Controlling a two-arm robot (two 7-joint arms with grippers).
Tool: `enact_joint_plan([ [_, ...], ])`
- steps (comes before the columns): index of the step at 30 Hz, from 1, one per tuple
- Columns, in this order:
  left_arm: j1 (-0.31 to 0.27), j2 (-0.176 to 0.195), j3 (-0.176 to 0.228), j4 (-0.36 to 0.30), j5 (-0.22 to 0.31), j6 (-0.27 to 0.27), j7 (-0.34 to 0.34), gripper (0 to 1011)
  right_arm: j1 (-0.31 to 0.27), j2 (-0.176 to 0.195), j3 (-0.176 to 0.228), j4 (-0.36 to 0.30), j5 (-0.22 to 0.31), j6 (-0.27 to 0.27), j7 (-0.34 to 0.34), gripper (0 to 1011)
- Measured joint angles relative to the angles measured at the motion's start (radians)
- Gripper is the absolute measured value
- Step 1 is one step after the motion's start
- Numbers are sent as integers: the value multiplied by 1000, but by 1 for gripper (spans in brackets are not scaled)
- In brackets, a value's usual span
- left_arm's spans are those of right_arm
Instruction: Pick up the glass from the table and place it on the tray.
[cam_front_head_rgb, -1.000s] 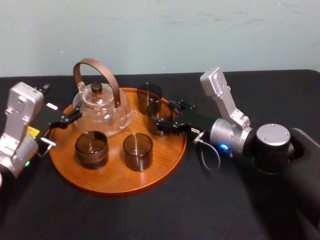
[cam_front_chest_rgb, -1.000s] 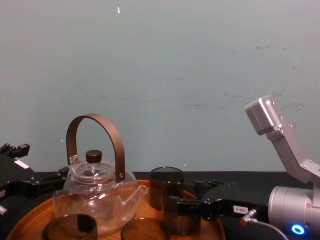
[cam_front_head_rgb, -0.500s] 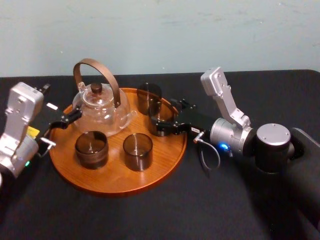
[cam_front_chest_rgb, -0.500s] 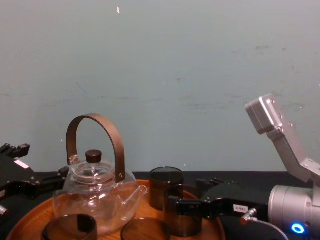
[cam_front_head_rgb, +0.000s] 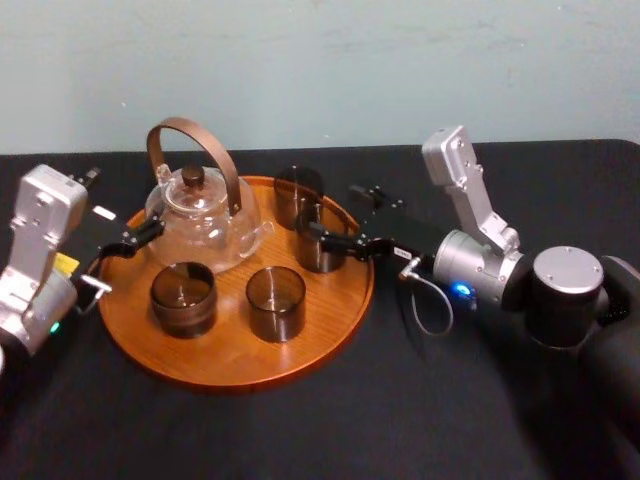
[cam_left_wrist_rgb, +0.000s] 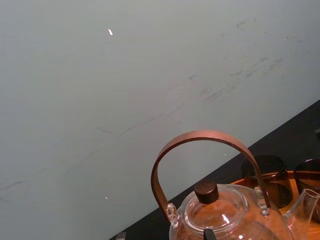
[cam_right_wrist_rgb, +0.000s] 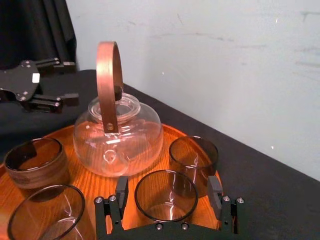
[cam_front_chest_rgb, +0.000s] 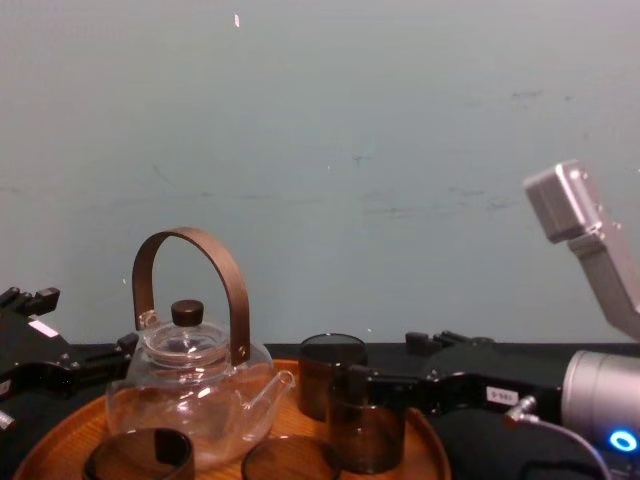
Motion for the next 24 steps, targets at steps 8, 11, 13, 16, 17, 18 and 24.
enact_joint_plan([
  [8,0,0,0,0,0,0,0,1001,-45,37,13,-106,12,8,-12,1002],
  [11,0,0,0,0,0,0,0,1001,-71,57,24,-159,22,8,-20,1002],
  [13,0,0,0,0,0,0,0,1001,-89,72,33,-194,31,7,-24,1002],
  [16,0,0,0,0,0,0,0,1002,-117,94,45,-243,42,5,-29,1002],
  [17,0,0,0,0,0,0,0,1001,-124,100,48,-254,45,4,-30,1002],
  [18,0,0,0,0,0,0,0,1001,-130,105,51,-264,47,3,-31,1002],
  [24,0,0,0,0,0,0,0,1002,-171,136,69,-321,68,-5,-35,1002],
])
